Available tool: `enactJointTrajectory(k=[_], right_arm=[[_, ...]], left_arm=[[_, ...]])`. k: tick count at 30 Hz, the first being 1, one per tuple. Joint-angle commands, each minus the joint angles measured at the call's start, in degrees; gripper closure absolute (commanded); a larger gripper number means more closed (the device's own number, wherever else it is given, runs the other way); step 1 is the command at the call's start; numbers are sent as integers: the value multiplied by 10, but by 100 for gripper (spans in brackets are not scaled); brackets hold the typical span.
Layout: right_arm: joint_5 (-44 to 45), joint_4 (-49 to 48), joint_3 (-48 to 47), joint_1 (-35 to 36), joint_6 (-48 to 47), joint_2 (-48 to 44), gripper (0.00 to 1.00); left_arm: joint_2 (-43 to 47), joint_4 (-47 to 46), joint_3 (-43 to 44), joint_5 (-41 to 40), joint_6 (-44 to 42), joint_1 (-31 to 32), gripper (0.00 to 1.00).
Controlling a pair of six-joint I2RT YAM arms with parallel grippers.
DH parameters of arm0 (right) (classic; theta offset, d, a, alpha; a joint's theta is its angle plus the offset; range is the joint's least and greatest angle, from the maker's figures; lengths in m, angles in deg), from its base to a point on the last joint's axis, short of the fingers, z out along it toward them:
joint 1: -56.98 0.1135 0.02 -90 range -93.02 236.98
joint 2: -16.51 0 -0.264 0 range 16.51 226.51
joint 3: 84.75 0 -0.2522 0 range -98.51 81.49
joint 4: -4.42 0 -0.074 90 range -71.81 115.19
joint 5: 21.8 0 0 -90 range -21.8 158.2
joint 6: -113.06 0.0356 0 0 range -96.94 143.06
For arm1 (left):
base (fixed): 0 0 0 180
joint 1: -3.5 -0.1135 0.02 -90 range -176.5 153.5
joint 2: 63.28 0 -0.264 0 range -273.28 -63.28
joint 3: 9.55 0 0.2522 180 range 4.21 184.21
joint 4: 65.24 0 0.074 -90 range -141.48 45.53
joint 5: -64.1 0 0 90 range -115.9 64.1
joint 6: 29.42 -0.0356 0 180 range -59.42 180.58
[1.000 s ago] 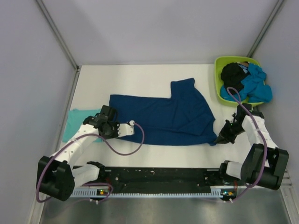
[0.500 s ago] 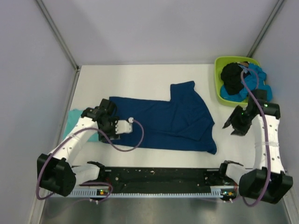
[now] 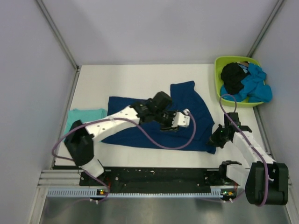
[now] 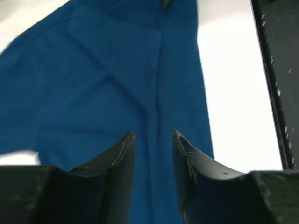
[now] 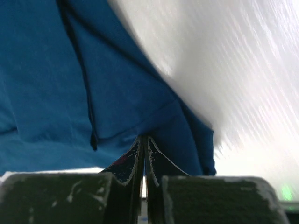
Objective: Fold and stack the t-shirts
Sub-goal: Fold the flattened tshirt in 1/3 of the way
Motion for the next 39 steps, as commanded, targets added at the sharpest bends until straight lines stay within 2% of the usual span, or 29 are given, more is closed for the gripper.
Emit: enactJointTrajectory(k=[1,4,8,17,21,23,28,32,36,38,39], right_arm=[[-7,-163,35,-8,45,18,100],[5,-173,53,-8,46,33,100],[10,-164,61,-15,39,12,100],[17,-124,75,-34,6,-48,100],[7,-117,75,-43,-5,-55,100],[2,-115,76,-45,-6,-58,100],[-13,-113,78,-58,-17,-67,100],[-17,-112,79,-62,-20,-68,100],[-16,-112,77,-62,-22,-57,100],[-16,-113,76,-62,-24,-55,100],[-15,-113,76,-62,-25,-54,100]], left_arm=[[-109,-114,67,48,59,50,55],[-183,-127,122,48,85,79,48],[-268,-139,173,34,103,106,47],[-363,-133,226,-4,91,120,57],[-380,-132,235,-38,85,121,62],[-382,-140,238,-62,82,122,69],[-386,-135,252,-86,69,122,69],[-385,-112,253,-70,58,122,72],[-377,-85,259,-46,49,122,67],[-376,-88,259,-53,44,121,73],[-377,-91,260,-59,42,121,85]])
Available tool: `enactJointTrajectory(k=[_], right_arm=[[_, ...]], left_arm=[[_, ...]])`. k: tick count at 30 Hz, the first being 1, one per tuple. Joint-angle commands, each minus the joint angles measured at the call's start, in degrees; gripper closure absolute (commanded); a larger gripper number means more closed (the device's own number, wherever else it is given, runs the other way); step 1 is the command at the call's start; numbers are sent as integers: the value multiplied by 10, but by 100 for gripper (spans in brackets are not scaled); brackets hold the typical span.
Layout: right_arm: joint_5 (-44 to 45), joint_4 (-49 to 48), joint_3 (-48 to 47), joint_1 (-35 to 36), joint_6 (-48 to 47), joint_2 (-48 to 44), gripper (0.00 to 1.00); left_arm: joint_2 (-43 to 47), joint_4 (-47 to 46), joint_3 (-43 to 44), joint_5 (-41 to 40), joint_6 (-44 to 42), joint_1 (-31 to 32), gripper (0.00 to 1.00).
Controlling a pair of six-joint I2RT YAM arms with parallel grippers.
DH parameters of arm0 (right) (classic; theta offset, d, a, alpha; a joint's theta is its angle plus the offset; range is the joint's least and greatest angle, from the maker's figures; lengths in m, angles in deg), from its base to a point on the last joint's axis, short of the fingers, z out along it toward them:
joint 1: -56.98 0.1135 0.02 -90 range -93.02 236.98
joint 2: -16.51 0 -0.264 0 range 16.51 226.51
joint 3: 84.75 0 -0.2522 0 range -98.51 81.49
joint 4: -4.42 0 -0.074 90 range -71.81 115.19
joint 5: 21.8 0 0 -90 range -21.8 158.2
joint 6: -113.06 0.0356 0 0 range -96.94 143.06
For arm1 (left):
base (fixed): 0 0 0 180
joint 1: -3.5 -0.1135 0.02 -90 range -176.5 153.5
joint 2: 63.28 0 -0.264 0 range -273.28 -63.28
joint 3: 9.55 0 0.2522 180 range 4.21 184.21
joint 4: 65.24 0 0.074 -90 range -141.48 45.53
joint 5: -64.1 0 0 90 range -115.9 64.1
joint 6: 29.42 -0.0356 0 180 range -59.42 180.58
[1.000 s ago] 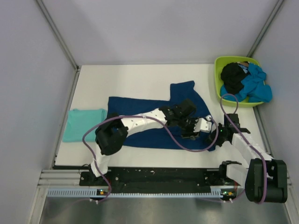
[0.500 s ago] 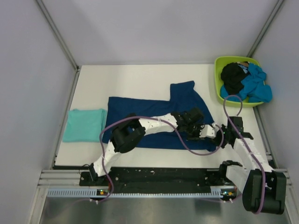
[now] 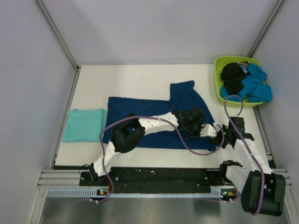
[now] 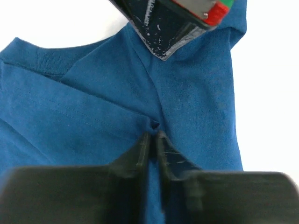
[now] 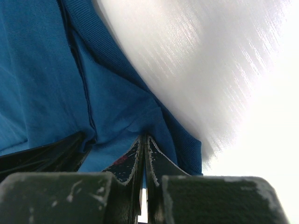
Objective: Fold and stack the t-shirts
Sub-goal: Fold the flattened tshirt in 1/3 of the way
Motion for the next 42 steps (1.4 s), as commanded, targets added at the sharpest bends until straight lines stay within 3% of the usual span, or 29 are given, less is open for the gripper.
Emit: enactJointTrajectory(k=[1,11,20,28,30,34,37,41,42], right_arm=[[-2,-3,2,-6,-12,3,100],[8,-6,2,-6,-7,21,100],[8,-7,2,-6,-7,30,100],[7,-7,0,-6,-8,36,100],[7,-5,0,-6,-8,33,100],[11,0,-5,-6,-12,23,100],[9,16,-33,-4,-22,-2,95],[48,51,-141,15,-67,-31,75],[54,52,-176,19,-84,-24,70]], left_arm=[[13,2,24,-4,-15,-1,100],[43,-61,32,-151,120,-50,100],[46,-89,13,-214,238,-115,100],[34,-95,-5,-226,224,-134,100],[39,-91,-11,-227,216,-135,93],[60,-70,-17,-228,197,-136,65],[91,-59,-24,-252,185,-138,64],[154,-19,-34,-239,163,-157,62],[170,-6,-41,-237,152,-161,57]])
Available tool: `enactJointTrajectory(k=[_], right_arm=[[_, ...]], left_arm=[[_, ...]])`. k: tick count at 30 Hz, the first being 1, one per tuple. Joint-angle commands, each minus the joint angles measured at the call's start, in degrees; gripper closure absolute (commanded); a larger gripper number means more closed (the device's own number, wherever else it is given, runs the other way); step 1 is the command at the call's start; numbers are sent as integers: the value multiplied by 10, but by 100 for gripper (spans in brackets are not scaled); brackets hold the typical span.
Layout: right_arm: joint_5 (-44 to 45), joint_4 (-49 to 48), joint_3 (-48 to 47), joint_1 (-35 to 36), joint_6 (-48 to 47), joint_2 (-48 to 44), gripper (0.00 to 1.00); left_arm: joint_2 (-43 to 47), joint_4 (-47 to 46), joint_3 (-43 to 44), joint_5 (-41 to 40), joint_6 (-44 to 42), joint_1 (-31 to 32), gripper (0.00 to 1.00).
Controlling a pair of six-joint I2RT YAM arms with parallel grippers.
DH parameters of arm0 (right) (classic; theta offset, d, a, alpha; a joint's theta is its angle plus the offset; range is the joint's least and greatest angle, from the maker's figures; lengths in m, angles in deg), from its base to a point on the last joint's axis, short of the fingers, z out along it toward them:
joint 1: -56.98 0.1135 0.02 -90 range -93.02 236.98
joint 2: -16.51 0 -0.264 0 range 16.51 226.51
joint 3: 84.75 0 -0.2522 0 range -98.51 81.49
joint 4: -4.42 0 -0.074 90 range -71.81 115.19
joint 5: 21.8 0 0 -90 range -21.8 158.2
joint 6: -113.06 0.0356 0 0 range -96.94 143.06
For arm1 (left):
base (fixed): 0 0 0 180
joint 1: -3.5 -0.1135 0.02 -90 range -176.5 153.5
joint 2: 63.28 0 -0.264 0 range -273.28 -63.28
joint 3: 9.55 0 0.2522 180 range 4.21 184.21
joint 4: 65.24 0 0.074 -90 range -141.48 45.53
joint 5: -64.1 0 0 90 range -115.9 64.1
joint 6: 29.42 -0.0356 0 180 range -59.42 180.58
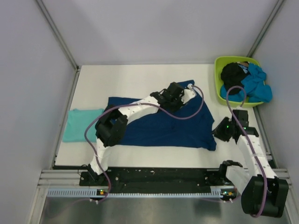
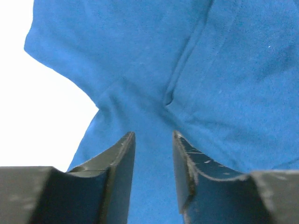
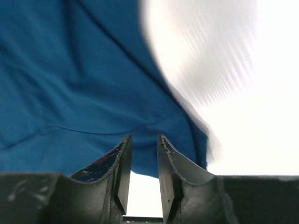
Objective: Fold and stack the t-shirts
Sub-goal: Fold the flattened tshirt in 1/3 of the way, then grap the side of the flattened tshirt furthest away from the robot with both arms
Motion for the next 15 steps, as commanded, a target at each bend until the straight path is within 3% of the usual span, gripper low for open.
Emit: enactJointTrajectory(k=[1,4,8,15], right_arm=[[36,2,-169,14,-77,-6,67],[7,2,-284,24,-136,88,58],[-6,-1,-444,64,-214,246,46],[-19,-1,-696,96,-230,523,45]], left_arm=[[127,36,-17,-5,-43,-24,49],[193,64,-62,-5,-63,-58,36],[234,91,-100,-23,-68,-131,33],[226,131,-94,10,-107,-294,31]])
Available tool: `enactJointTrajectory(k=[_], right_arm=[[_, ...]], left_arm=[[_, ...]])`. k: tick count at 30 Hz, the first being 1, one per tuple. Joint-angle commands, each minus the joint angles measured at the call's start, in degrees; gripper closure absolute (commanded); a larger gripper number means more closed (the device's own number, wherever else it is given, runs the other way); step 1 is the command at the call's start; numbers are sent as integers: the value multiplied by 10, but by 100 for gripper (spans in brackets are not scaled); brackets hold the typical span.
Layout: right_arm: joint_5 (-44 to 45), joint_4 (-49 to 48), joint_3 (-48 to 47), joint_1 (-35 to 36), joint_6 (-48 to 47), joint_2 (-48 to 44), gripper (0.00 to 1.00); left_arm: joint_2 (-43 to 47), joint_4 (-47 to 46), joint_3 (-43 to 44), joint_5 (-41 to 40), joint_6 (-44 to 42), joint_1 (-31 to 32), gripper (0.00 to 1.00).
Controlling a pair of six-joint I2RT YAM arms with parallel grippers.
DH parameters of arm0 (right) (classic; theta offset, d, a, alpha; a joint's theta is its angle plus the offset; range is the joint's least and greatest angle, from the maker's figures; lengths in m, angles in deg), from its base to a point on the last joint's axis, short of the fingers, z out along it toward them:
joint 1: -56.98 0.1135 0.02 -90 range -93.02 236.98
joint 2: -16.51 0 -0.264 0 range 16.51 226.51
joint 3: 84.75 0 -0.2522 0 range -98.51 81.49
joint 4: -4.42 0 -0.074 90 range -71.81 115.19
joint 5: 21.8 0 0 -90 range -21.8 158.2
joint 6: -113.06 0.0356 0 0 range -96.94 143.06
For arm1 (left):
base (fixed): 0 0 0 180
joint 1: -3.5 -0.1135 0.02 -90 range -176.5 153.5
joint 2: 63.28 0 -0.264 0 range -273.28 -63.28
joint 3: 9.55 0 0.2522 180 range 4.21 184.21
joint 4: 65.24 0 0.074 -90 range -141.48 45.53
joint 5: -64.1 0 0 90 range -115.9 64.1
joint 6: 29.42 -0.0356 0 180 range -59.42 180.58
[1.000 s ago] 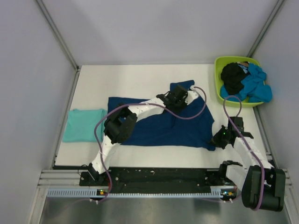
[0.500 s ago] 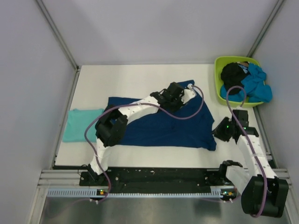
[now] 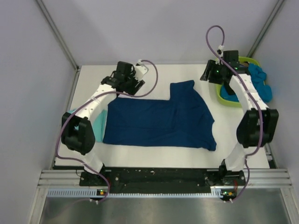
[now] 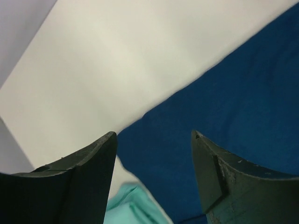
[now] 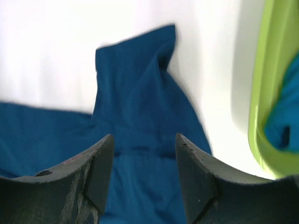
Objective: Fold and stack the t-shirts
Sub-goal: Grap the side of the flattened tshirt furthest away from the robot with both arms
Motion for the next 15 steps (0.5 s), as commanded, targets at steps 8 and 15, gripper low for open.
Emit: enactJointTrajectory(k=[8,15], right_arm=[[-9,4,-354,24,36,387,41],[1,17,-441,29,67,506,42]], left_arm=[[-182,184,202,120,-156,-194,31],[-287,220,261,86,-202,-215,28]])
